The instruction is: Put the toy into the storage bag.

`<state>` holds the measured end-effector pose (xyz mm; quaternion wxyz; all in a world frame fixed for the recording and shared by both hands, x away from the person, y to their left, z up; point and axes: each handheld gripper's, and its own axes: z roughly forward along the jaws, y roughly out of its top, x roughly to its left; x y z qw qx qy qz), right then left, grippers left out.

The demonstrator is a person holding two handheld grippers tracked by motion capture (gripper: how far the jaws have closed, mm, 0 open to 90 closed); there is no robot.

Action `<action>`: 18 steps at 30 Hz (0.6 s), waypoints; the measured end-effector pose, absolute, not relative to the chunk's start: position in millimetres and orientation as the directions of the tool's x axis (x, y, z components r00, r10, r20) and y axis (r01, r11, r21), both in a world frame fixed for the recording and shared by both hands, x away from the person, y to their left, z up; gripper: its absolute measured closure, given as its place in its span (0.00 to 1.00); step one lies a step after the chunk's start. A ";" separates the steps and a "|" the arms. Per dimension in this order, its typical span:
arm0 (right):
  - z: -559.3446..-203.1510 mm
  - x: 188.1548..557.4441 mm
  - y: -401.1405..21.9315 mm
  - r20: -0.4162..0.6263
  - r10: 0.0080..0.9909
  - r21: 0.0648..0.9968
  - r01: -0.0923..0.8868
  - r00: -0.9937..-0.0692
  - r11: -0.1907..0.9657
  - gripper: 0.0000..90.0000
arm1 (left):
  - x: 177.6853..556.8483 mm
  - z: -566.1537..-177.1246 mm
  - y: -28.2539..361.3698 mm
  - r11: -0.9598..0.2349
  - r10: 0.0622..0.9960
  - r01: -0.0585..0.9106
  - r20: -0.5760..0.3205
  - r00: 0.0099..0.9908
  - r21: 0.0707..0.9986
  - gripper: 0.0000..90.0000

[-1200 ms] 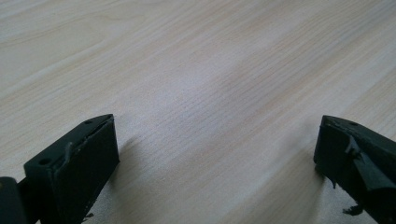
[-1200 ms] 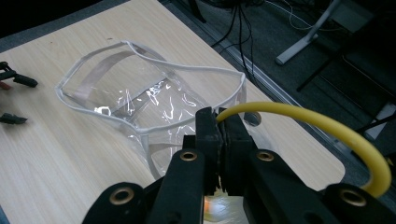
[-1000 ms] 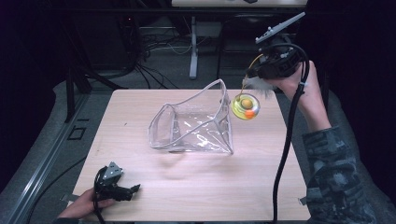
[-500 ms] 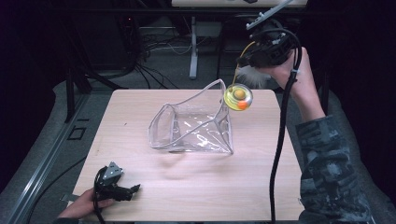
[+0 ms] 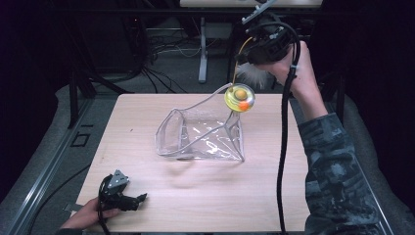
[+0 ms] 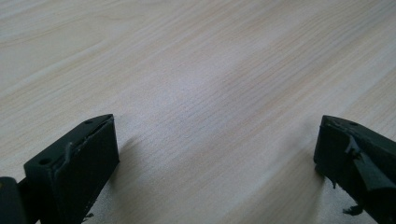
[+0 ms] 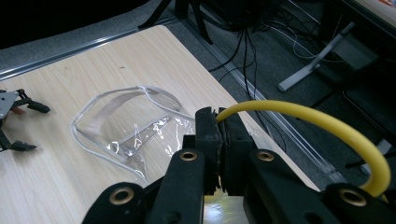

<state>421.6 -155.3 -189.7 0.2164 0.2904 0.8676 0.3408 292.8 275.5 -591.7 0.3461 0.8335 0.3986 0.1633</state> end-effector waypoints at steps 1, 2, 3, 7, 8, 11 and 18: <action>-191.6 423.8 -150.6 -0.174 0.646 0.715 0.356 -0.743 0.602 0.98 | 292.8 -591.6 275.6 -0.443 0.777 0.551 -0.003 0.629 0.707 0.00; -192.3 424.7 -149.1 -0.173 0.644 0.714 0.355 -0.745 0.603 0.98 | 292.8 -591.7 275.5 -0.443 0.777 0.551 -0.003 0.629 0.707 0.00; -192.3 424.7 -149.1 -0.173 0.644 0.714 0.355 -0.745 0.603 0.98 | 292.8 -591.7 275.5 -0.443 0.777 0.551 -0.003 0.629 0.707 0.00; -195.2 428.1 -137.8 -0.169 0.630 0.717 0.344 -0.758 0.607 0.98 | 292.8 -591.6 275.6 -0.443 0.777 0.551 -0.003 0.629 0.707 0.00; -196.0 428.4 -135.2 -0.171 0.627 0.716 0.342 -0.760 0.609 0.98 | 292.8 -591.6 275.6 -0.444 0.778 0.551 -0.002 0.629 0.707 0.00; -198.3 430.6 -128.5 -0.168 0.617 0.712 0.338 -0.769 0.615 0.98 | 292.8 -591.7 275.6 -0.443 0.777 0.551 -0.003 0.629 0.707 0.00; -203.8 431.7 -110.3 -0.173 0.584 0.702 0.316 -0.794 0.638 0.98 | 292.8 -591.7 275.6 -0.443 0.778 0.551 -0.004 0.629 0.707 0.00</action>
